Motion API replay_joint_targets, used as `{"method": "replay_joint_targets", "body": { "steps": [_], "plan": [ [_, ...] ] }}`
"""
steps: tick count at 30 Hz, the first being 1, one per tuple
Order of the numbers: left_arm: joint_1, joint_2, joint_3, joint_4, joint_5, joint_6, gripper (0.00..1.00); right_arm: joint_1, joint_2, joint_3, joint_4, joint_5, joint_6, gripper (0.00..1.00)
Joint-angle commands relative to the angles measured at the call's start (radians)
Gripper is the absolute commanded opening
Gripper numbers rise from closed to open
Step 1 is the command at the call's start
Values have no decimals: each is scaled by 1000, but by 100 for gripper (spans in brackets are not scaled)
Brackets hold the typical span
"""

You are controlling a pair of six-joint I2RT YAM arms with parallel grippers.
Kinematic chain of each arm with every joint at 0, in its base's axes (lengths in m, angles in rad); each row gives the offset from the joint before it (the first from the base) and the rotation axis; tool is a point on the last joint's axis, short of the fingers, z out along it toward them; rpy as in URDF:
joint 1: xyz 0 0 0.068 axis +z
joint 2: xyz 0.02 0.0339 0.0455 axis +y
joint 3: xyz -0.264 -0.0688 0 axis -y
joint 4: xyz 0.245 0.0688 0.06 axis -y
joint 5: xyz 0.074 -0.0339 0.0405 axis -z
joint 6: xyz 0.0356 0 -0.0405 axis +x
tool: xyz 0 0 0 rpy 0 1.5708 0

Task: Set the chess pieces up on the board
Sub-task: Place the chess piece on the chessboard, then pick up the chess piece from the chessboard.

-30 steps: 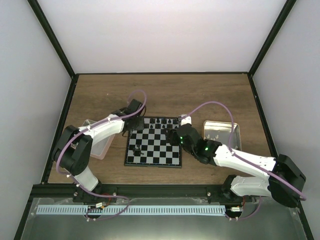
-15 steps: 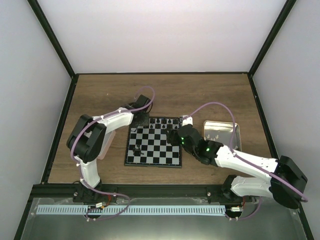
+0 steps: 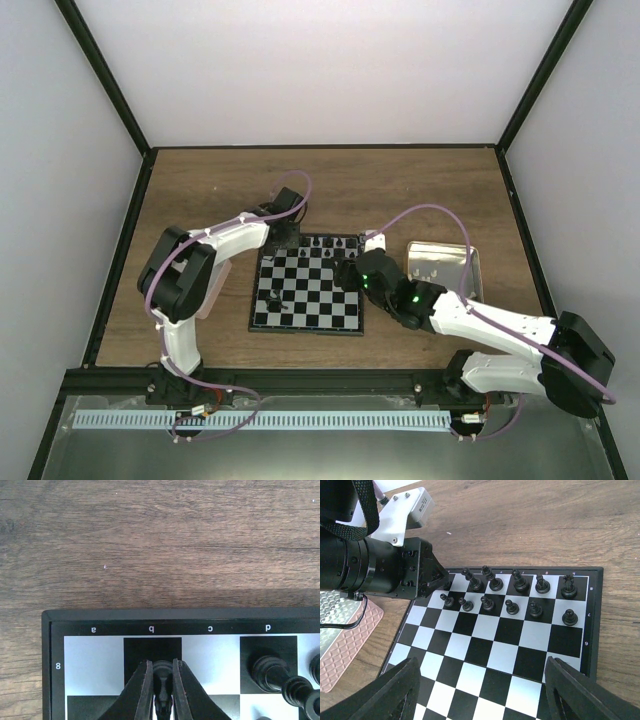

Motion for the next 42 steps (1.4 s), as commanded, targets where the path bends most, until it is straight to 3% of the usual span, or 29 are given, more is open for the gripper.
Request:
{"method": "replay_joint_targets", "body": {
  "steps": [1, 7, 13, 18, 23, 33, 42],
  "plan": [
    [11, 21, 19, -27, -16, 9, 11, -8, -13, -4, -5, 6, 11, 70],
    [12, -2, 24, -48, -43, 18, 16, -8, -13, -4, -6, -3, 11, 70],
    [12, -41, 30, -46, 11, 26, 34, -8, -11, 3, -8, -19, 10, 70],
    [14, -122, 18, -57, 12, 17, 36, -8, -11, 11, -13, -53, -5, 70],
    [17, -290, -86, -32, -37, -16, 38, 1, 39, 54, -25, -154, -75, 69],
    [20, -678, -370, 104, -72, -88, 47, 130, 292, 209, -68, -328, -218, 64],
    [22, -998, -421, 203, -86, -58, 47, 186, 459, 345, -137, -287, -121, 61]
  ]
}}
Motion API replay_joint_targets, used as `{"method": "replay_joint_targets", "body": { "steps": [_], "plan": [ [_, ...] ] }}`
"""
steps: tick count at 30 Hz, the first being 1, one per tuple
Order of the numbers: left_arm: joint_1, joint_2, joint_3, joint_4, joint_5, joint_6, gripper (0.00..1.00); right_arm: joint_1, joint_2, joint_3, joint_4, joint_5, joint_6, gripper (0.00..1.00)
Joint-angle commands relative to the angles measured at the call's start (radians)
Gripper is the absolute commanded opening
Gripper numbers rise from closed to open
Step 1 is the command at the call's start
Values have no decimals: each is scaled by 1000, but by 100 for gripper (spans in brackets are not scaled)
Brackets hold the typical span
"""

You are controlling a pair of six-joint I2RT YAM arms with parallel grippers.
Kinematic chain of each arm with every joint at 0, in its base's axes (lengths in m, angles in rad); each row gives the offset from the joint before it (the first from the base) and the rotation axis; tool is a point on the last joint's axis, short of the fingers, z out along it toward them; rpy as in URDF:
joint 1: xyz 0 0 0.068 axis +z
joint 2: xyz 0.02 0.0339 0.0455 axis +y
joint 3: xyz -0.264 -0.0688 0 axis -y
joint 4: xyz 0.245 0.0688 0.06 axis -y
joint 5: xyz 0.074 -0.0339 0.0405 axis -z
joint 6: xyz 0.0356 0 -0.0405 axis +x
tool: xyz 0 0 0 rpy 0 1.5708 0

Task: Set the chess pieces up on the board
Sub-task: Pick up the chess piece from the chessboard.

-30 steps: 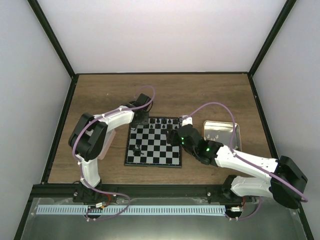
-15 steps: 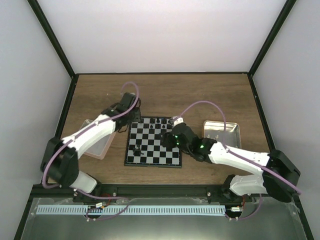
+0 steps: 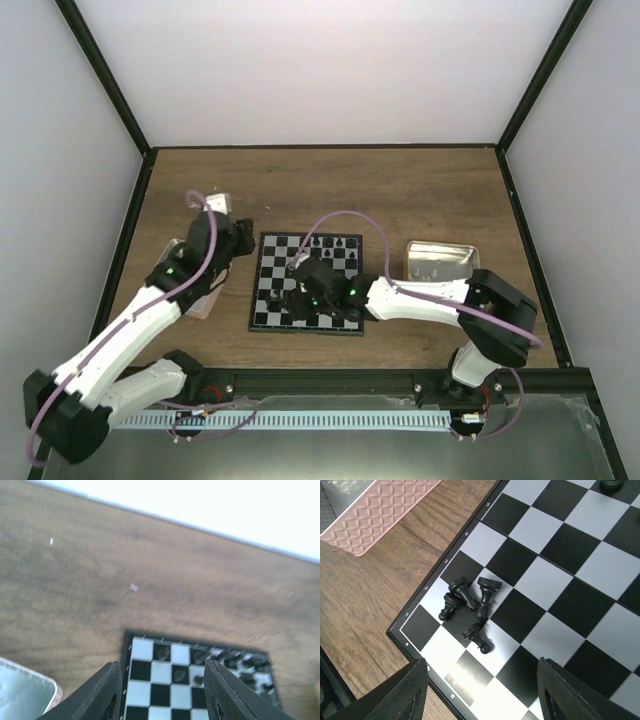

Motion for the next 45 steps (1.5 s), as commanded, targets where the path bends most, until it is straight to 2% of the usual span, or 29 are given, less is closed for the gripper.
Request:
{"method": "replay_joint_targets", "body": {
  "steps": [1, 7, 11, 15, 22, 27, 34, 45],
  "plan": [
    [4, -174, 7, 109, -22, 39, 49, 13, 38, 76, -34, 26, 68, 61],
    [4, -372, -3, 143, -102, 140, 58, 14, 135, 177, -123, 104, 157, 58],
    [4, -431, -35, 150, -140, 171, 62, 13, 201, 254, -196, 154, 216, 54],
    [4, -438, -40, 136, -148, 184, 62, 13, 242, 308, -242, 185, 262, 52],
    [4, -428, -53, 145, -135, 200, 63, 13, 297, 372, -263, 176, 253, 40],
    [4, -421, -56, 142, -129, 198, 63, 13, 319, 384, -215, 100, 191, 42],
    [4, -418, -58, 136, -133, 201, 63, 13, 367, 424, -228, 100, 184, 44],
    [5, -408, -58, 136, -131, 201, 63, 13, 419, 466, -306, 146, 194, 35]
  ]
}}
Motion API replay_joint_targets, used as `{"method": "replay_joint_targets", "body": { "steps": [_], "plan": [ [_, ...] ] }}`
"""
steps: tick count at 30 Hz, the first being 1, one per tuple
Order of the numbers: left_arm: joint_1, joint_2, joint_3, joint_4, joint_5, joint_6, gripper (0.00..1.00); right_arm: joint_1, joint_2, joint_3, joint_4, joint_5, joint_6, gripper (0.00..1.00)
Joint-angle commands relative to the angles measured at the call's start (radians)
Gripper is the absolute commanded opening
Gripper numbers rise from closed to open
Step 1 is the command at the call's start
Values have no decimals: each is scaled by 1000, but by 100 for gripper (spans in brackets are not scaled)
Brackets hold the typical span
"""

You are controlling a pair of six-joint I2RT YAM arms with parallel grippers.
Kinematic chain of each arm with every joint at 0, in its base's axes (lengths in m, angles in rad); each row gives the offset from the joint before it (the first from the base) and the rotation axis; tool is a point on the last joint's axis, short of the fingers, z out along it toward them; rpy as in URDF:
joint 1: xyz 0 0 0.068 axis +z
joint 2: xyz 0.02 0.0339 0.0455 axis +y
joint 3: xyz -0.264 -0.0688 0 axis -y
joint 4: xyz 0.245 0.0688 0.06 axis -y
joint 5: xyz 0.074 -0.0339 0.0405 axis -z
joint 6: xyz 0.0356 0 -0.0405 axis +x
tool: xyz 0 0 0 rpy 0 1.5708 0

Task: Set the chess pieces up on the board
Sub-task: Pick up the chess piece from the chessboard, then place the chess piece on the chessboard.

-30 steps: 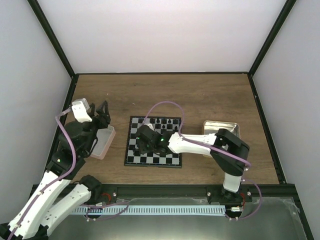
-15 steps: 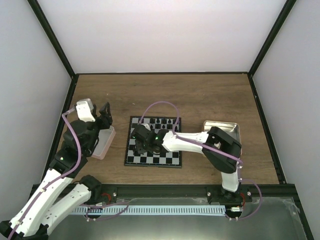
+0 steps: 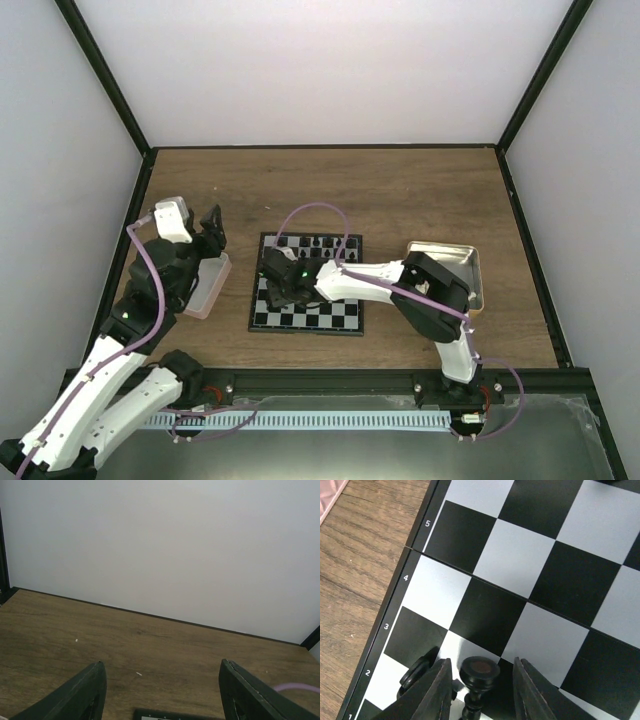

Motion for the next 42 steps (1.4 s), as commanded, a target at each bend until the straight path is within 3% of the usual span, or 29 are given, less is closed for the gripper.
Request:
{"method": "replay_joint_targets", "body": {
  "steps": [1, 12, 19, 24, 31, 37, 42],
  "plan": [
    [4, 2, -13, 5, 1, 13, 63, 6, 27, 53, -49, 30, 5, 33],
    [4, 12, -18, -4, 14, -1, 64, 6, 26, 47, -72, 92, 60, 20],
    [4, 35, -65, -23, 125, -133, 66, -26, -76, -32, -6, 132, 149, 19],
    [4, 56, -177, 38, 364, -218, 74, -100, -208, -170, 131, 29, 240, 19],
    [1, 84, -404, 277, 637, -302, 75, -200, -381, -356, 309, -140, 467, 19],
    [-22, 194, -470, 421, 730, -314, 70, -242, -447, -486, 469, -306, 719, 19],
    [-104, 319, -460, 490, 698, -301, 60, -246, -470, -559, 588, -375, 882, 18]
  ]
}}
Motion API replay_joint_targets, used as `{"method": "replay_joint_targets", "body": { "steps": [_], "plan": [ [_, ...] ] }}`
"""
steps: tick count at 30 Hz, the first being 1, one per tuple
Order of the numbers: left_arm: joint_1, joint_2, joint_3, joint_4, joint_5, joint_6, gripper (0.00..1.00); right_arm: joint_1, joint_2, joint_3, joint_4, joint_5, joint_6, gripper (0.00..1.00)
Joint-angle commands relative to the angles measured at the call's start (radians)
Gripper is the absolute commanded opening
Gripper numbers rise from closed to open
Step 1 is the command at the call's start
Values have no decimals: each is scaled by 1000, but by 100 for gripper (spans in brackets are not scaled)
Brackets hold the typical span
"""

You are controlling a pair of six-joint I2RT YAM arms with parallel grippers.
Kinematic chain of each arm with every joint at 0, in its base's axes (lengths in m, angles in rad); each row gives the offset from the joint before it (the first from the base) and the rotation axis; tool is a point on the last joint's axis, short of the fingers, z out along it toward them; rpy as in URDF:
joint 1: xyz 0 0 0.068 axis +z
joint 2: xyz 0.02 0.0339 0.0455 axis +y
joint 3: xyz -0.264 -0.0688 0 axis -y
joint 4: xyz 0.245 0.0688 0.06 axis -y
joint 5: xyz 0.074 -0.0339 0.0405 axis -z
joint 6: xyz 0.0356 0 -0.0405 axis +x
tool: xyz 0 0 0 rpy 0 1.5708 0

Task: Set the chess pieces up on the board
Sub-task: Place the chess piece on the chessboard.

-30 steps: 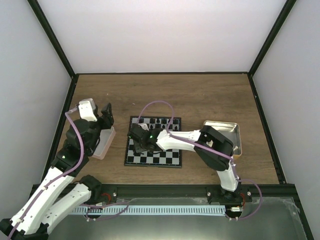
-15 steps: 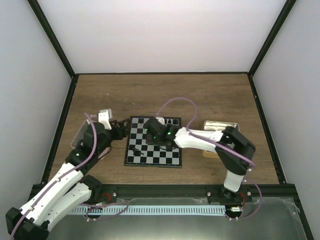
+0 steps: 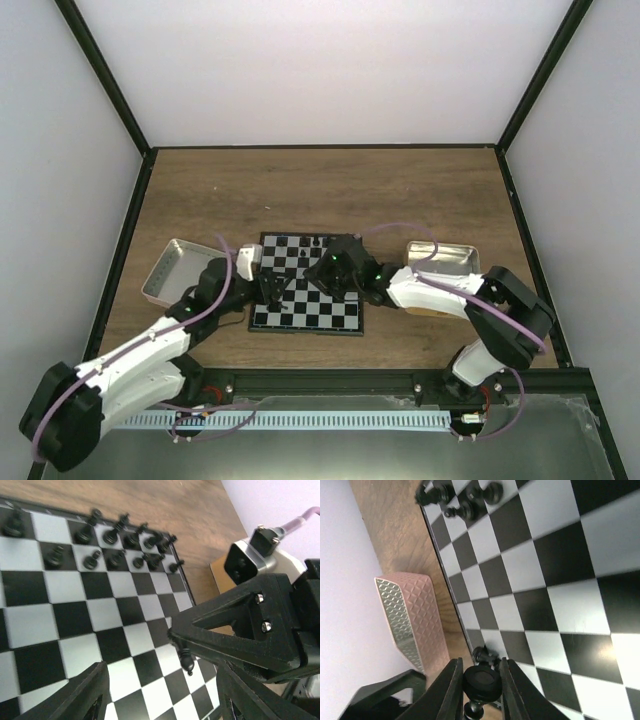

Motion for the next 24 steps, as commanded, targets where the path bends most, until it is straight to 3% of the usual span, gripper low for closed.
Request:
{"method": "replay_joint_targets", "body": {
  "steps": [1, 7, 15, 24],
  "plan": [
    [-73, 86, 2, 127, 5, 8, 58, -8, -39, -45, 148, -101, 213, 18],
    [-150, 151, 1, 168, -63, 16, 47, -13, -39, -53, 174, -106, 245, 18],
    [-162, 170, 10, 190, -135, 17, 33, -13, -27, -55, 176, -122, 245, 18],
    [-162, 155, 10, 208, -158, 39, 30, -12, -14, -57, 180, -137, 238, 18]
  ]
}}
